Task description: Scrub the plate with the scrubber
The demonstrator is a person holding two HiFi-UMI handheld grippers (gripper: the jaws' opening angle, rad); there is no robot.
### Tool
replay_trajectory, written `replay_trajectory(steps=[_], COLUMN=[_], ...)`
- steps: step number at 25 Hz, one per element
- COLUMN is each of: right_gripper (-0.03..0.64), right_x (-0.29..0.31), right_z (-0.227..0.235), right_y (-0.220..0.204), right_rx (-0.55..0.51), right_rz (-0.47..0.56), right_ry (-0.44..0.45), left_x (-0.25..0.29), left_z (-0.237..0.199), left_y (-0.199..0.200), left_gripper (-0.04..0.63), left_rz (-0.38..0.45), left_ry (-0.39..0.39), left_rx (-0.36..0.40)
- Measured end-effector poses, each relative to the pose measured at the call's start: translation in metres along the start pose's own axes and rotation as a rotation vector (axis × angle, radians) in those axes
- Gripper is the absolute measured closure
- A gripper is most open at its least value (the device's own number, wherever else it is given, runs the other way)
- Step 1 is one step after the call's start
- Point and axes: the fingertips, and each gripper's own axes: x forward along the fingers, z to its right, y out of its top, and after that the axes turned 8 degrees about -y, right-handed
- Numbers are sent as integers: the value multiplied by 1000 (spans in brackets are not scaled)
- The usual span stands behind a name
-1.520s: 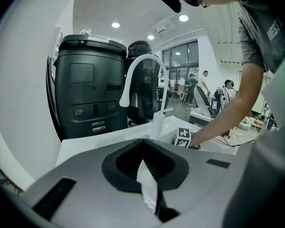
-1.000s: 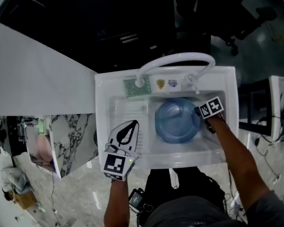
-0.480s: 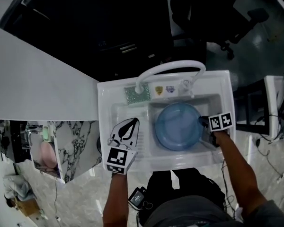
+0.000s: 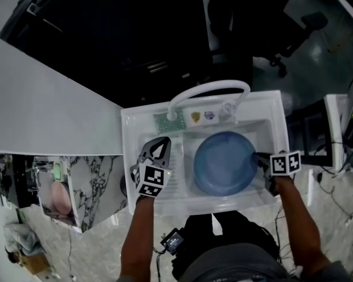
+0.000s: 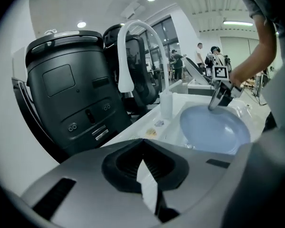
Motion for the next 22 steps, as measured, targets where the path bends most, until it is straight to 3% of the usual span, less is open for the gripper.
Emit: replay_trajectory(steps=[14, 22], right_gripper=[575, 571], right_x=[-26, -27], right_z=[-23, -23], right_y=[14, 10], right_rx=[20, 12], right_rz=[48, 41], right_ry=[30, 24], left_x=[48, 77], left_z=[-22, -22], left_y=[-48, -71], left_gripper=[587, 380], left_rz=[-221, -351], left_ry=[27, 17], left_rx=[380, 601])
